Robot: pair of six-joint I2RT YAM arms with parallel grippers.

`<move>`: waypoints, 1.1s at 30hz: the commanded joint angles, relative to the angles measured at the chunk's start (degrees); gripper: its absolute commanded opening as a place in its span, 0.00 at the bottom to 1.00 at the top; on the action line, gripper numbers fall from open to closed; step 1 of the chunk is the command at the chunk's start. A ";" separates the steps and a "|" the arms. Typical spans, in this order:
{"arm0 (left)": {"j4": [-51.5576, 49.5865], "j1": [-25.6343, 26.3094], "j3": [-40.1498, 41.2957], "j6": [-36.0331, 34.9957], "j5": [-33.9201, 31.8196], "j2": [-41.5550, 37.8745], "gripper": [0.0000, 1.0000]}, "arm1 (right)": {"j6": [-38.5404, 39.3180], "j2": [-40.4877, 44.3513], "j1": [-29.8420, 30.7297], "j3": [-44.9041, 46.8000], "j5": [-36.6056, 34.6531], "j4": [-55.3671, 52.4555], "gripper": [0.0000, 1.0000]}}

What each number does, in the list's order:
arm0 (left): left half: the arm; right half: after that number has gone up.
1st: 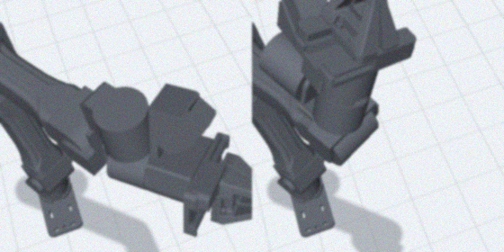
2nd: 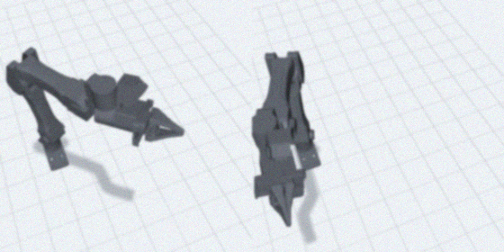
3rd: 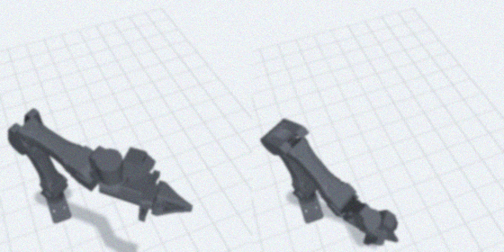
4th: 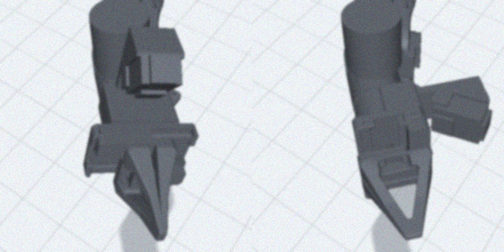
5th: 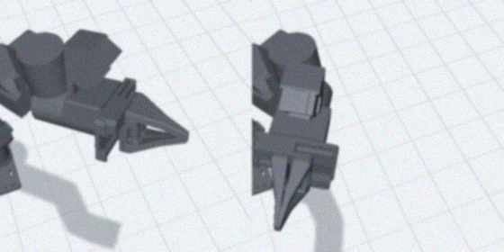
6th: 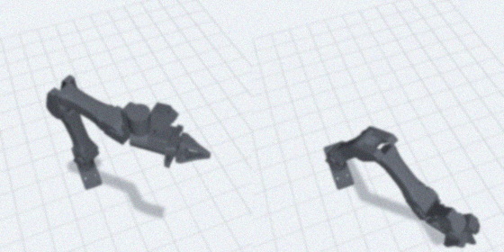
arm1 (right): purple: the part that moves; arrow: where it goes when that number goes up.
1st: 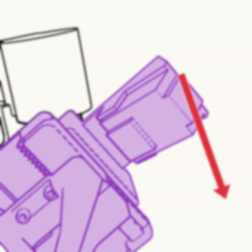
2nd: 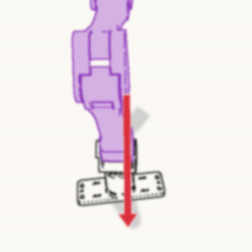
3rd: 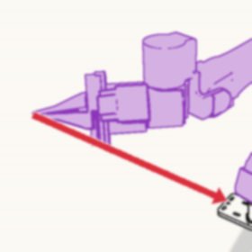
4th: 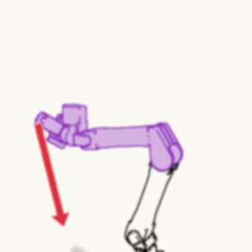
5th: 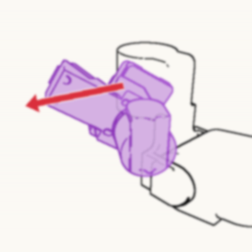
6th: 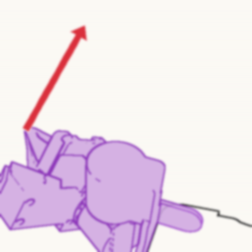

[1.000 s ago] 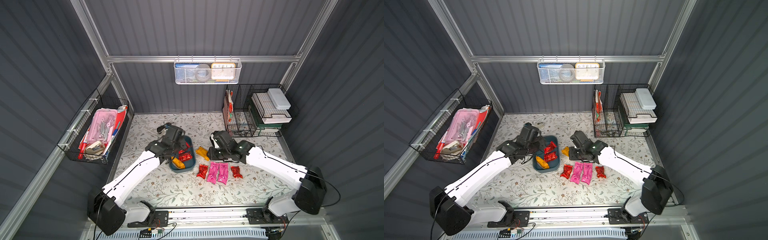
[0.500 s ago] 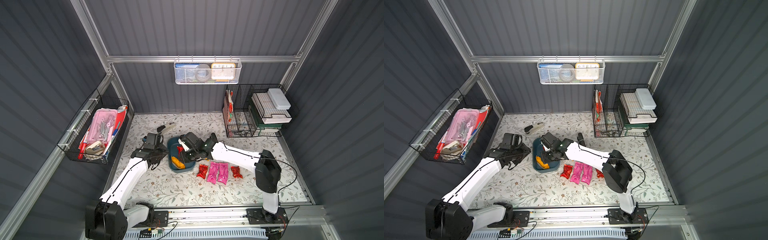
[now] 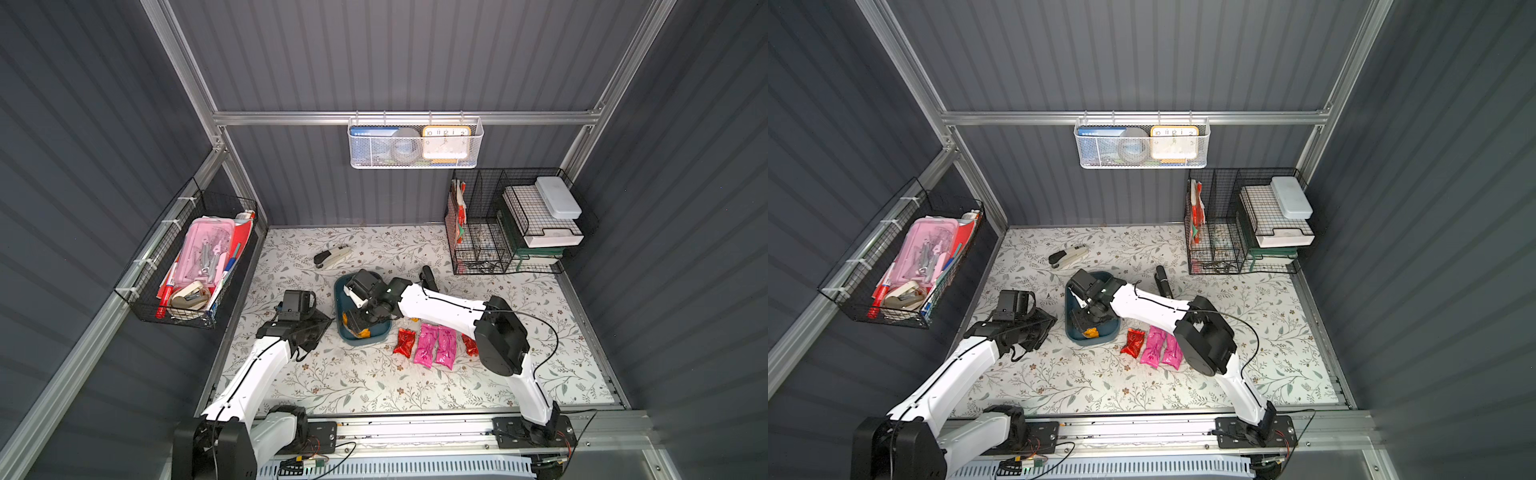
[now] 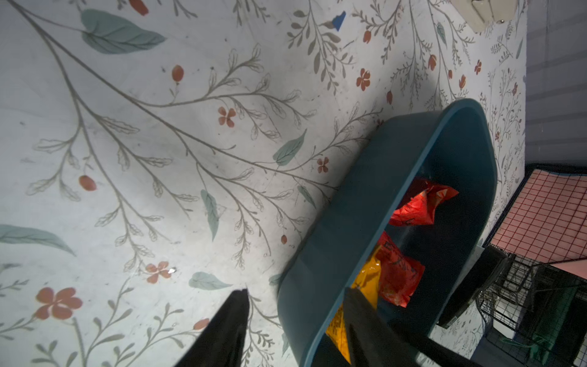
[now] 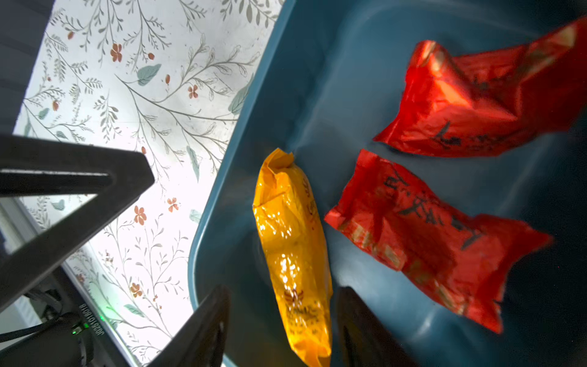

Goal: Take the tea bags out of the storage box
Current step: Pick up the tea bag from the storage box.

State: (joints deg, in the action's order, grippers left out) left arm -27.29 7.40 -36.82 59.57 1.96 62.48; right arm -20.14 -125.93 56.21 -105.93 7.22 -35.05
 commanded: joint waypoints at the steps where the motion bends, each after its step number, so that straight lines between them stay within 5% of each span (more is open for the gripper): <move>1: 1.17 -0.37 1.63 2.68 1.12 -1.24 0.53 | 2.93 -1.26 0.31 -1.78 -1.44 -2.07 0.60; 14: -1.65 -0.37 0.21 0.51 0.50 -3.23 0.53 | 4.74 -7.93 0.48 -7.74 -1.33 -3.93 0.56; 24: -4.18 -0.37 -3.43 -2.88 -0.92 -2.29 0.53 | 4.98 -8.29 0.48 -9.73 -1.57 -4.76 0.28; 33: -4.53 -0.36 -5.07 -7.12 -1.90 -2.50 0.53 | 3.38 -3.60 0.40 -9.50 -1.66 -5.60 0.22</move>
State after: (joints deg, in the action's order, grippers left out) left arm -29.98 7.40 -39.97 55.86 1.19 60.36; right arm -15.81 -133.71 56.36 -114.54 6.02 -39.31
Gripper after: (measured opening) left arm 0.528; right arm 0.224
